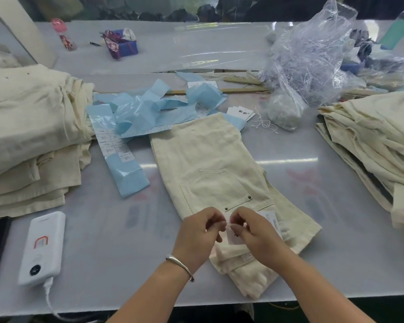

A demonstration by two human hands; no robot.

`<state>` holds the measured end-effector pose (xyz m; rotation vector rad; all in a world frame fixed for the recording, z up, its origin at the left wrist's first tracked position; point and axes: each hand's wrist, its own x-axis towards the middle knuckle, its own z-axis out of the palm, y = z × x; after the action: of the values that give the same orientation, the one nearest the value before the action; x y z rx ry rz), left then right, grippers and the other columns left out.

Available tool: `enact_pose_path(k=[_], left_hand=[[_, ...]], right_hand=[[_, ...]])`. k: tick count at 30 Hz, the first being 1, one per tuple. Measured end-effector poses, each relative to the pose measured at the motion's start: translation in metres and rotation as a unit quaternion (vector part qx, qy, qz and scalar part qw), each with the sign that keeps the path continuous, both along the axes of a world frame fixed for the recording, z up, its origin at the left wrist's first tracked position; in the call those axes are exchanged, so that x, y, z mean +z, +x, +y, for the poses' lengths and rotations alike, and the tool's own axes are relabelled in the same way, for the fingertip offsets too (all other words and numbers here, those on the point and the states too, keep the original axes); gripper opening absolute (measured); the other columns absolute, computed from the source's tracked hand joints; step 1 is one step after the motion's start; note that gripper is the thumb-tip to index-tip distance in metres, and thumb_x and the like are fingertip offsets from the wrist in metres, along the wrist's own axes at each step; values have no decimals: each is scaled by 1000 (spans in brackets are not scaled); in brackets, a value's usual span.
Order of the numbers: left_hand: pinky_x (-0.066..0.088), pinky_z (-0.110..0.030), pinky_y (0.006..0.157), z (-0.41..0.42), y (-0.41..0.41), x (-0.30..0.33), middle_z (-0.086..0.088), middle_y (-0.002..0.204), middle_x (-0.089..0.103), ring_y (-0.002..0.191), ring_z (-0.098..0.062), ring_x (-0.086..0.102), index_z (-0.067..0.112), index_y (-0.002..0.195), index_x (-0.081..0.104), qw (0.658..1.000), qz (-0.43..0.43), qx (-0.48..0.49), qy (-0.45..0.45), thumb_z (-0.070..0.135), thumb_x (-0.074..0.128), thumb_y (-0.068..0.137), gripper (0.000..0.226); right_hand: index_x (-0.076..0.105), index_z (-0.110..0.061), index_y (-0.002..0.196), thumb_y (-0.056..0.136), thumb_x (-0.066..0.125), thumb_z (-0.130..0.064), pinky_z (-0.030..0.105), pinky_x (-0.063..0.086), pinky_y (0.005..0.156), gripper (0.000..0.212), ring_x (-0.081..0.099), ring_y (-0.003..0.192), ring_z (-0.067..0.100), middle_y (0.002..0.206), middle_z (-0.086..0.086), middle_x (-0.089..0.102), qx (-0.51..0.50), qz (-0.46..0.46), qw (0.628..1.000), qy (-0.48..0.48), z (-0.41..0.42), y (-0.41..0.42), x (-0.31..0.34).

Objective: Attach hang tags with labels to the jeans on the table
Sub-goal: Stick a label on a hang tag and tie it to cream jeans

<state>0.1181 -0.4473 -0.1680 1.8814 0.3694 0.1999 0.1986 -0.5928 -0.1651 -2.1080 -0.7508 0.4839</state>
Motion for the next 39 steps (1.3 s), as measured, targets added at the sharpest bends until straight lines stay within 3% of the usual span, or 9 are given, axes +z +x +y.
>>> enact_pose_path(k=[3,8,13,18,23,28,31,36,39], left_hand=[[47,-17,59,5,-3,1,8,71,65,57,-5,59,20,76,67,999,-7,10,38,7,69,84,15],[50,-31,63,7,-8,1,4,70,63,64,-17,61,16,78,66,998,-2,16,53,10,68,86,10],[43,-16,60,10,-8,5,9,67,60,61,-3,53,17,76,63,998,-4,8,57,11,67,87,13],[39,-13,59,10,-9,6,11,65,56,60,-2,48,16,76,61,997,-8,-9,71,11,65,87,13],[39,-15,58,11,-10,6,13,64,56,57,0,47,13,79,63,999,5,-13,41,11,64,88,10],[41,-20,59,16,-12,6,11,65,55,58,-3,45,16,77,61,999,16,-29,42,13,64,89,12],[40,-19,59,18,-13,5,10,65,54,59,-4,44,14,78,61,999,24,-33,15,12,63,89,11],[38,-17,59,22,-12,4,11,64,52,59,-4,43,16,75,60,998,35,-44,-20,9,63,88,15],[38,-19,59,23,-12,3,9,65,52,59,-5,42,19,73,59,997,41,-49,-42,11,63,88,18]], right_hand=[[55,-16,81,91,56,-3,18,40,64,17,51,71,11,78,1,57,19,37,999,27,6,1,2],[54,-16,83,93,56,-5,18,40,64,14,49,71,6,79,-1,57,55,50,996,41,10,1,3],[55,-14,85,93,58,-8,18,42,67,11,53,76,9,80,-2,60,62,57,995,48,12,0,5],[55,-12,87,94,57,-7,18,42,67,9,55,79,17,82,3,60,65,67,994,57,11,-2,6],[55,-12,89,95,55,-8,19,44,70,8,56,77,7,84,3,62,67,89,992,60,13,-5,7],[57,-18,90,96,53,-10,36,50,77,10,61,86,25,87,5,64,60,117,989,67,13,-9,6],[57,-27,88,97,53,-14,37,51,78,16,62,87,24,86,-1,64,56,125,988,65,14,-10,6],[57,-30,87,96,53,-16,42,52,77,18,60,88,33,90,6,64,54,150,983,86,14,-12,4],[58,-27,89,95,54,-16,37,51,78,13,61,85,26,91,8,63,52,183,976,108,14,-12,1]])
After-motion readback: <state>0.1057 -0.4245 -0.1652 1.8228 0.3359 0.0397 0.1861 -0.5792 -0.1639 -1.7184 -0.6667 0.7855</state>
